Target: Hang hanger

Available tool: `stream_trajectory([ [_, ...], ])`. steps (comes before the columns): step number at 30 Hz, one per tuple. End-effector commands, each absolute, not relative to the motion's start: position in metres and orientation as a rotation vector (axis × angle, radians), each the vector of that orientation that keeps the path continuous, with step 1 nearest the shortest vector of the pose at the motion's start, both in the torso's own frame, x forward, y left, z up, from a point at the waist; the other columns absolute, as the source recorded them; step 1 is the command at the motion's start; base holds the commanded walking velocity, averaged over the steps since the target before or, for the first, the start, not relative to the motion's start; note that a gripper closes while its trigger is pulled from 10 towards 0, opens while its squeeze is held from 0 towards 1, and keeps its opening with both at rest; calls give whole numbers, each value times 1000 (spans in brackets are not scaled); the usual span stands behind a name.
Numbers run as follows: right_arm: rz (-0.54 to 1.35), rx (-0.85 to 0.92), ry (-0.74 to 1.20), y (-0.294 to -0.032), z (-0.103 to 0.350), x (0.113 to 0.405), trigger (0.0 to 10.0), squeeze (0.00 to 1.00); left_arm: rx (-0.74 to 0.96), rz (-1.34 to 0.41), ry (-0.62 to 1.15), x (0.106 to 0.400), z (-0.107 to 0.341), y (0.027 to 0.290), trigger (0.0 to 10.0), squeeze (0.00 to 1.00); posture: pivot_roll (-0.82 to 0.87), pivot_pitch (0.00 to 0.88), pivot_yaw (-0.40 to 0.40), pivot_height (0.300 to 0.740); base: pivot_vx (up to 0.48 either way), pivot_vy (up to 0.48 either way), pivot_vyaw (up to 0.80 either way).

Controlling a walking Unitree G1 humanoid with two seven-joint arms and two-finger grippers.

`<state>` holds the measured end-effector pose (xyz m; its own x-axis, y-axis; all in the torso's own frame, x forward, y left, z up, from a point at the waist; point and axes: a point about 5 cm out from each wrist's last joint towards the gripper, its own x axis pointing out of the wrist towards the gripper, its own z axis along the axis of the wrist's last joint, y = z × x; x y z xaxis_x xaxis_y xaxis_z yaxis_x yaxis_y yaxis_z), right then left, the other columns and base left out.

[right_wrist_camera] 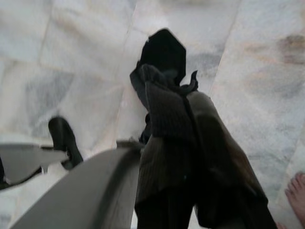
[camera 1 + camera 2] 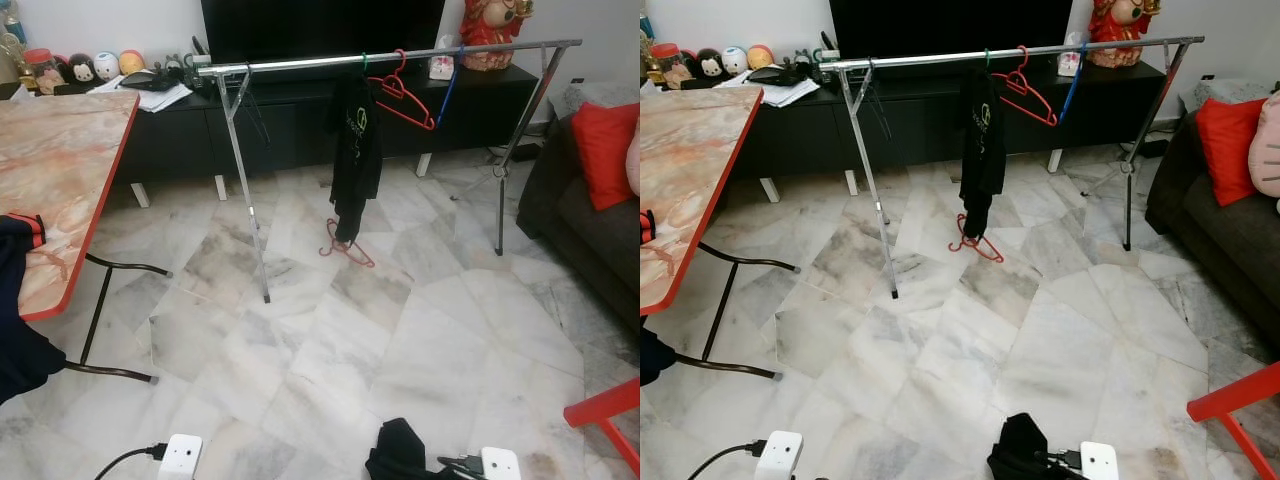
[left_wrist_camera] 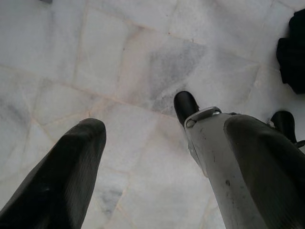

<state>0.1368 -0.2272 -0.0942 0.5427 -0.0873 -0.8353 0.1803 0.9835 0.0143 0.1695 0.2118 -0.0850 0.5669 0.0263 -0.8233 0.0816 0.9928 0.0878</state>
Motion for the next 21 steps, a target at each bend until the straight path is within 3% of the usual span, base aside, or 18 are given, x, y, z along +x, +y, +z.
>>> stream_trajectory([
  [1,-187,131,975,-228,-94,138,10000,0,123,-26,967,168,-85,214,10000,0,-132,0,-16,740,0,0,0],
  [6,-246,225,949,-222,-95,139,10000,0,128,-32,956,171,-84,214,10000,0,-130,0,-10,740,0,0,0],
  [17,-250,218,913,-216,-90,155,10000,0,134,-44,953,174,-82,215,10000,0,-128,0,-3,740,69,0,0],
  [21,-373,197,749,-241,-70,182,10000,0,133,-46,952,174,-82,216,10000,0,-122,0,-1,740,285,0,0],
])
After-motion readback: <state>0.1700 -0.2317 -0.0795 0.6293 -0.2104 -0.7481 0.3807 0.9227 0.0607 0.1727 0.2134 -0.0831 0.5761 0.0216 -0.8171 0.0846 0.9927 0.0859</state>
